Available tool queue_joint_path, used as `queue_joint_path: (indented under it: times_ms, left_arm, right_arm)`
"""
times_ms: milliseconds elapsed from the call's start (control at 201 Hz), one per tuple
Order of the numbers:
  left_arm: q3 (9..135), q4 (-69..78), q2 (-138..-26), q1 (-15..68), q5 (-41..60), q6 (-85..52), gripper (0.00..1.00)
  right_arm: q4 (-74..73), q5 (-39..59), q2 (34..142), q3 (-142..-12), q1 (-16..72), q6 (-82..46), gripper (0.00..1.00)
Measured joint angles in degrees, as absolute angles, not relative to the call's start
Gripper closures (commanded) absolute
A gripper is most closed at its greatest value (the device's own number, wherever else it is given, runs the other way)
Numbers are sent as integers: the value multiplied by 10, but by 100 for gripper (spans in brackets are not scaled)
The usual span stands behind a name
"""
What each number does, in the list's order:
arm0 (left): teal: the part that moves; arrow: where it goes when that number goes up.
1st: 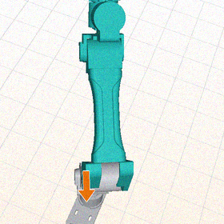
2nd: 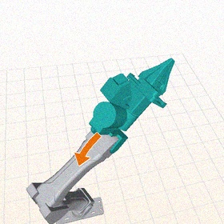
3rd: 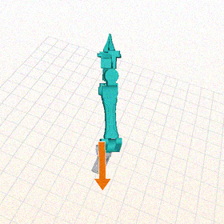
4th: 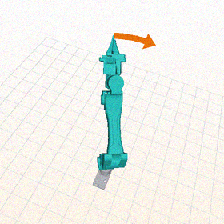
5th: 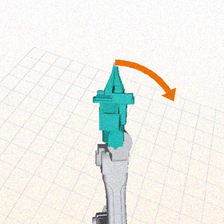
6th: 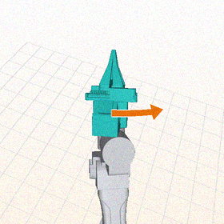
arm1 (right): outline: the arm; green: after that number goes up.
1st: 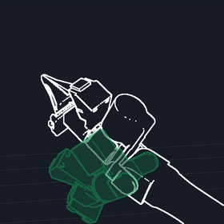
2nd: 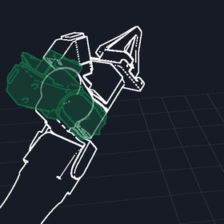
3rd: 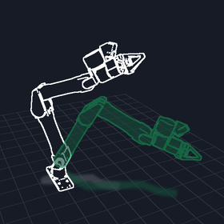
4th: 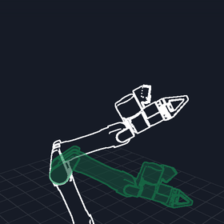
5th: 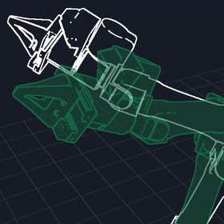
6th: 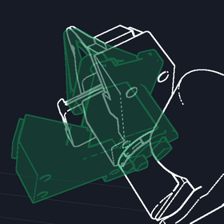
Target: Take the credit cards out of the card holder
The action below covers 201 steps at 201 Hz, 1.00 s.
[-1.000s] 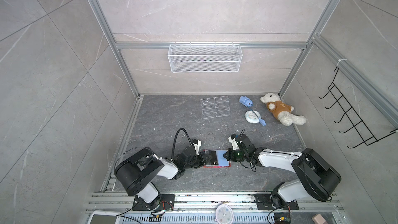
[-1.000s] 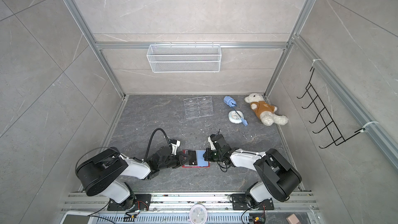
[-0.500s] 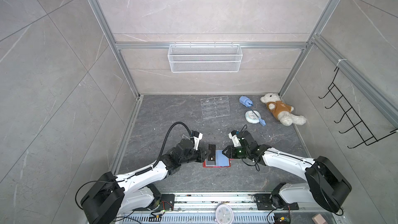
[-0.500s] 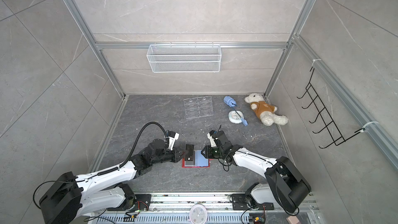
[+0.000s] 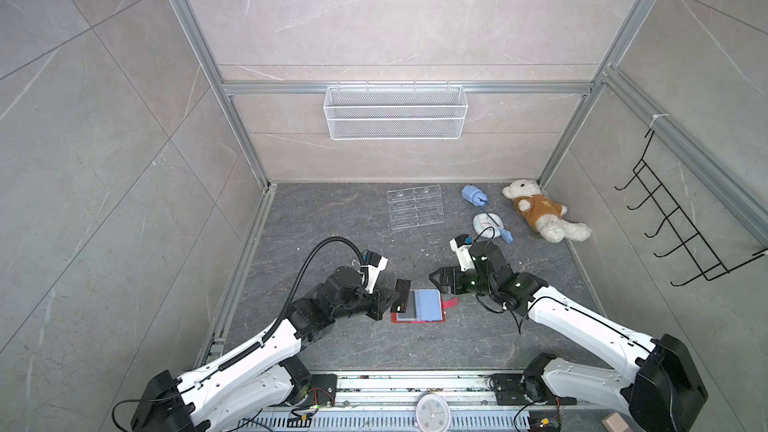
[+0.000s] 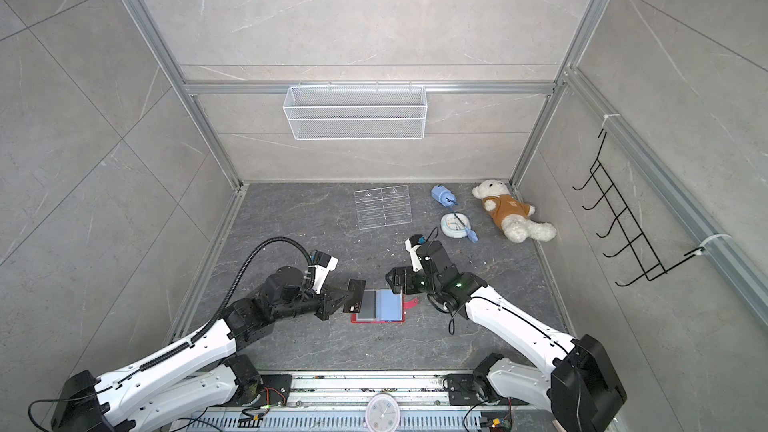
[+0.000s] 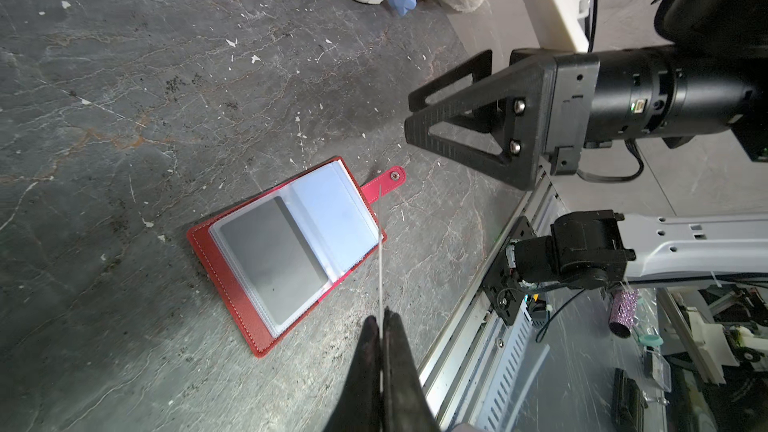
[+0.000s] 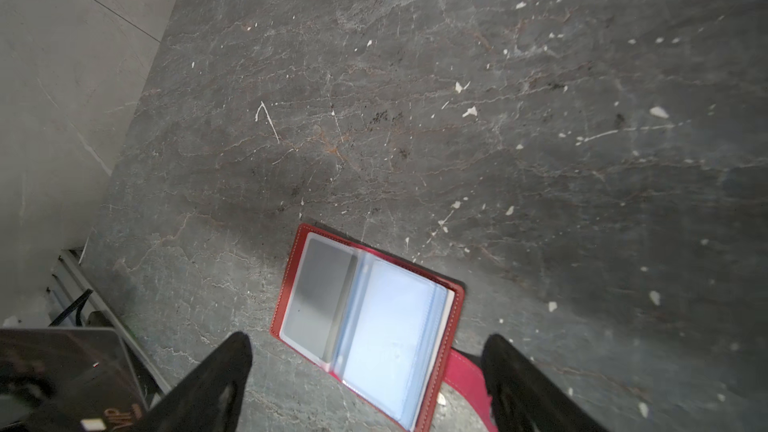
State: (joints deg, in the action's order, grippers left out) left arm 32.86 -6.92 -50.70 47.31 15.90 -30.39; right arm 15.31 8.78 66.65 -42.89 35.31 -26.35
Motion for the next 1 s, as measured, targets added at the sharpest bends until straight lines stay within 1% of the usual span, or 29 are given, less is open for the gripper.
queue_joint_path:
  times_ms: [174,343,518,707,786,836,891,931,1000]
  left_arm:
    - [335,-105,-483,473,169,-276,100]
    - [373,-145,-491,473,186,-235,100]
    - [441,-183,-526,473,213,-178,100]
    - [485,-219,-555,473,228,-125,100]
    - [499,-231,-565,473,229,-104,100]
    - [506,-240,-571,473,229,-91,100]
    - [516,-251,-578,473,229,-76,100]
    - [523,-260,-582,473,229,-66,100]
    - [540,-278,-588,473,229,-46,100]
  right_arm:
    - [177,72,667,-471,350,-225,10]
    - [191,76,656,-493,349,-176,9]
    - [212,106,624,-508,349,-118,9]
    - [210,156,582,-509,349,-54,10]
    - [209,177,578,-510,349,-22,14]
    - [207,180,580,-510,349,-6,12]
    - [203,168,584,-510,349,1,8]
    - [199,150,588,-512,349,3,1]
    - [207,110,609,-532,347,0,0]
